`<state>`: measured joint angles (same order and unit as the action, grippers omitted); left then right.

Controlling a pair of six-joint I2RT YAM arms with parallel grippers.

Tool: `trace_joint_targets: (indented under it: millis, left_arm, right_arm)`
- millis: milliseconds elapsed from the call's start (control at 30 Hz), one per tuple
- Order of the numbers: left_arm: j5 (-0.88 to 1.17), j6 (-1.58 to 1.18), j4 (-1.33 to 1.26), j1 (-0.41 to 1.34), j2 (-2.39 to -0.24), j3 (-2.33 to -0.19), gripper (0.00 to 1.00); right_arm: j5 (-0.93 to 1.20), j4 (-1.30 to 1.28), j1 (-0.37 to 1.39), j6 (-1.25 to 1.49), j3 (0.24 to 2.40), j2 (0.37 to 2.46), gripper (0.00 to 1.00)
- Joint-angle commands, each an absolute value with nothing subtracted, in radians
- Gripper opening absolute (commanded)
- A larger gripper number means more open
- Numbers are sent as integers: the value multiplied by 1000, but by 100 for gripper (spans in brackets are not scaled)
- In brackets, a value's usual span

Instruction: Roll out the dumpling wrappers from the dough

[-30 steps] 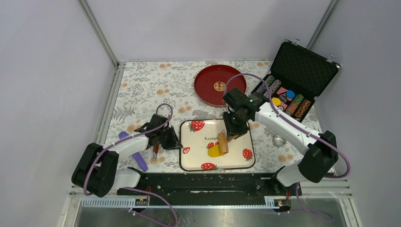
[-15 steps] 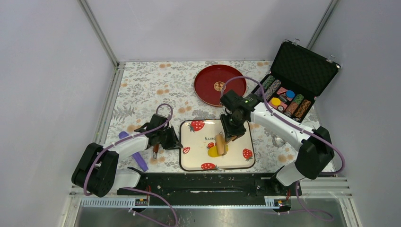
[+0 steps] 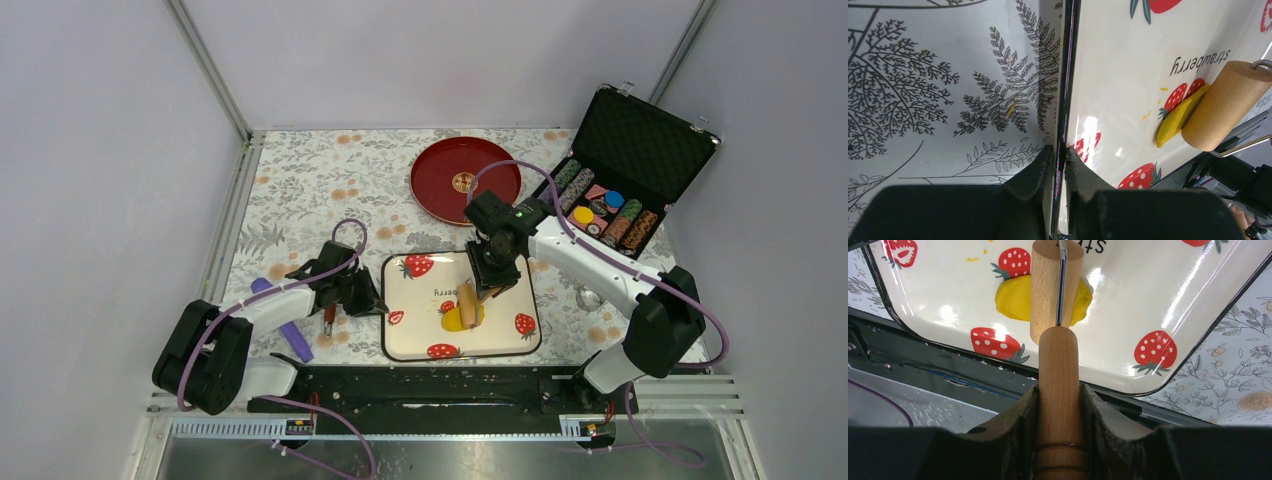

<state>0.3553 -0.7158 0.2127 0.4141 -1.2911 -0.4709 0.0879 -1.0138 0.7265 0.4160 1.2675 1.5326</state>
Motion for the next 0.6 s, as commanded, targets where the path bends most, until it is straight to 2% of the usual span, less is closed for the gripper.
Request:
trace_joint_targets:
  millis: [0, 267, 567]
  left_arm:
    - [273, -707, 246, 413, -1321, -461, 0]
    - [242, -713, 273, 413, -1333, -477, 0]
    - [97, -731, 399, 413, -1390, -547, 0]
  right_arm:
    - [-140, -1177, 716, 404, 1237, 1568, 0]
    - [-152, -1193, 703, 405, 1230, 1552, 0]
    - [-119, -1190, 701, 399, 1245, 1546, 0]
